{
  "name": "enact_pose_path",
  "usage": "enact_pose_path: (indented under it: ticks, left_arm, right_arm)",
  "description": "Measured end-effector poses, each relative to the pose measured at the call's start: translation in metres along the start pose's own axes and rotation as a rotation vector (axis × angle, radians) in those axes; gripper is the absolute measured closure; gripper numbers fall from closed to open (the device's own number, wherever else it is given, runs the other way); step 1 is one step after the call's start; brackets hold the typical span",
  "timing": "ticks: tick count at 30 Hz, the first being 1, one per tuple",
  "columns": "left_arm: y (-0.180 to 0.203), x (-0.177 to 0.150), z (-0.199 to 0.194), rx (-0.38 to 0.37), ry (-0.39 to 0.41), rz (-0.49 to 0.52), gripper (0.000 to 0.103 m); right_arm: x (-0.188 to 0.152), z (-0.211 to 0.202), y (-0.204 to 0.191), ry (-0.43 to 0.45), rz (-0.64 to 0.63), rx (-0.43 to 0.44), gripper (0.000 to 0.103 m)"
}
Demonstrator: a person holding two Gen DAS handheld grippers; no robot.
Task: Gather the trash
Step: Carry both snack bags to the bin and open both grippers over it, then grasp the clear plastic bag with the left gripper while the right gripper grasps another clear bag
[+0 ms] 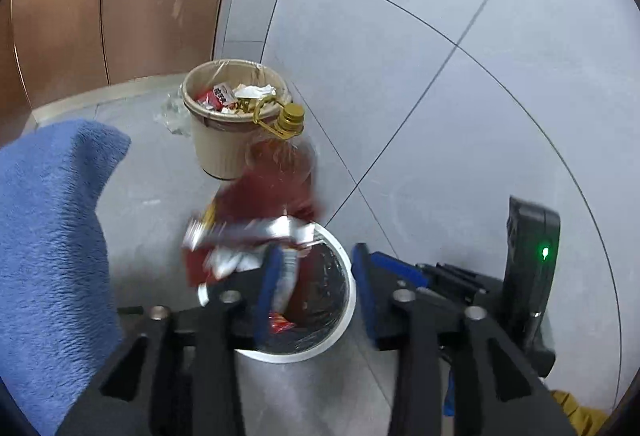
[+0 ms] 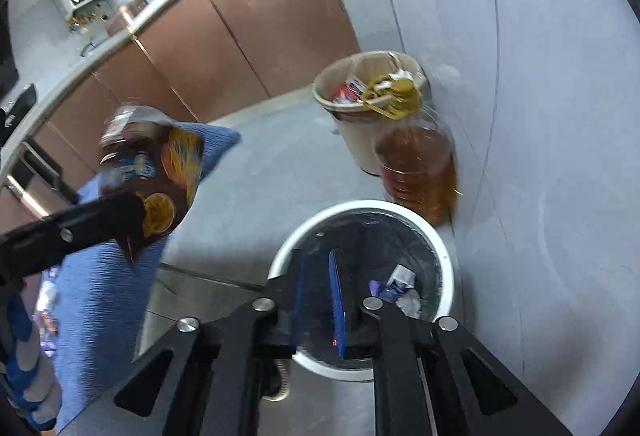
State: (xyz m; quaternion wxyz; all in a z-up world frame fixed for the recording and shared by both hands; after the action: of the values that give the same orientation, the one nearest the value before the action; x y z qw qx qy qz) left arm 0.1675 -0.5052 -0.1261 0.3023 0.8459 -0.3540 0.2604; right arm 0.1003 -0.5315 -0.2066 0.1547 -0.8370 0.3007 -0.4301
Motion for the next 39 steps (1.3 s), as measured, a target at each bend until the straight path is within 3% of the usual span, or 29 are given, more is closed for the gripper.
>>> enact_pose_path:
  ticks: [2, 10, 18, 24, 33, 39]
  left_arm:
    - [-0.001, -0.001, -0.002, 0.0, 0.015, -0.015, 0.047]
    - [-0.012, 0.005, -0.045, 0.014, 0.101, -0.056, 0.047]
    - [-0.023, 0.016, -0.138, 0.054, 0.233, -0.037, 0.047]
    - [-0.034, 0.002, -0.203, 0.118, 0.3, -0.031, 0.047]
    - [-0.069, -0.044, -0.311, 0.245, 0.416, -0.112, 0.047]
    - [-0.108, -0.099, -0.406, 0.458, 0.485, -0.108, 0.038]
  right_arm:
    - [-0.003, -0.001, 0.004, 0.001, 0.013, -0.008, 0.078]
    - [0.0, -0.024, -0.006, 0.041, -0.007, -0.03, 0.065]
    - [0.017, -0.066, -0.048, 0.131, -0.082, 0.0, 0.059]
    - [0.018, -0.086, -0.074, 0.159, -0.105, 0.04, 0.058]
    - [0.009, -0.103, -0.103, 0.157, -0.147, 0.088, 0.057]
    - [0.011, -0.128, -0.129, 0.195, -0.189, 0.133, 0.055]
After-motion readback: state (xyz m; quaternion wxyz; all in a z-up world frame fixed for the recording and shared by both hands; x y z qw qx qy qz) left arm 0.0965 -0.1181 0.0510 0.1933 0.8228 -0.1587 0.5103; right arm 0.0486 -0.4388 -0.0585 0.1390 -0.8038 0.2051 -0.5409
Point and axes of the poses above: each gripper's, at about its wrist camera, not at the fingertips, and z roughly the way its jaws point, y to its right, x to its top, the point moved 8 cm from there along z, roughly the way its jaws point, and after that the axes turned 8 degrees about y, right-handed, at the moved point
